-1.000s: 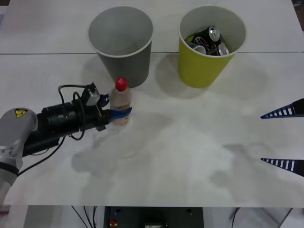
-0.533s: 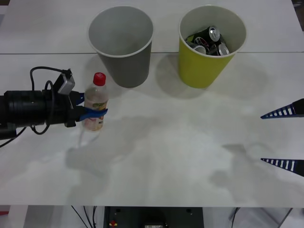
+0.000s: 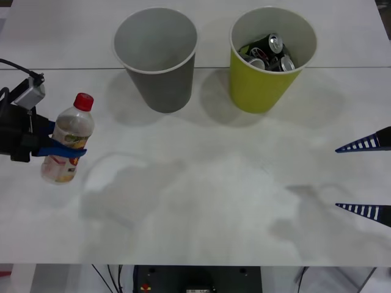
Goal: Put the can into the green bin and the plastic bottle into the gray bin
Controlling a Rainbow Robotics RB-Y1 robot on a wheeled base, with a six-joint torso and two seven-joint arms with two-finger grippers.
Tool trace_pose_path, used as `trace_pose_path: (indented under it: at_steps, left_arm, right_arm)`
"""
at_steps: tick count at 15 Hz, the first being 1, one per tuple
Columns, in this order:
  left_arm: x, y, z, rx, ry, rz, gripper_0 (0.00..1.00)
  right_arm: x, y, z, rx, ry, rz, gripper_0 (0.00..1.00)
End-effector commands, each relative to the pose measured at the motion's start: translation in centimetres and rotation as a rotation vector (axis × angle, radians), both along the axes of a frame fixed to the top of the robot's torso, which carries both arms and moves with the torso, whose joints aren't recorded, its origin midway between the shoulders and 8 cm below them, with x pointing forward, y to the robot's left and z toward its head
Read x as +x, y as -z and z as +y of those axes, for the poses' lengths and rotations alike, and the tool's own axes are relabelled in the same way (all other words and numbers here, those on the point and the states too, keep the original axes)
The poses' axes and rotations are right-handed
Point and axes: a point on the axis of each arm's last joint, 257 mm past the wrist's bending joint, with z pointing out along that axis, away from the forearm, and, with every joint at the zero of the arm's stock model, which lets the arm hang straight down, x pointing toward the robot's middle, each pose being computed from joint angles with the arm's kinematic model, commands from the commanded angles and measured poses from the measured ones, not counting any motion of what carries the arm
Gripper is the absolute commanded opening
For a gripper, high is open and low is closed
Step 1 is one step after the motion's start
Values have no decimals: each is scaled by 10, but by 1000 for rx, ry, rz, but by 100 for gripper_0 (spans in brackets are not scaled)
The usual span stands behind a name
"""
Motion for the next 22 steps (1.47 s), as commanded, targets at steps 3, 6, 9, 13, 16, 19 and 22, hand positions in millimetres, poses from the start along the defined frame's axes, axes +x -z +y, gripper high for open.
trace_pose_path:
  at_steps: [3,6,9,13,16,19,22]
  left_arm:
    - [-21,-21,30,-15,-52,220,0]
    - [-17,-32,30,-12,-179,316,0]
    - [0,-43,32,95,-235,258,0]
    - [18,-52,29,261,-269,143,0]
    - [39,-69,22,356,-251,51,0]
    - [64,-93,3,392,-237,-1,0]
    - [91,-120,-18,439,-226,-15,1]
  right_arm:
    - [0,0,0,0,0,0,100]
    - [0,0,0,0,0,0,100]
    - [0,0,0,0,0,0,100]
    - [0,0,0,0,0,0,100]
    - [0,0,0,0,0,0,100]
    - [0,0,0,0,0,0,100]
    - [0,0,0,0,0,0,100]
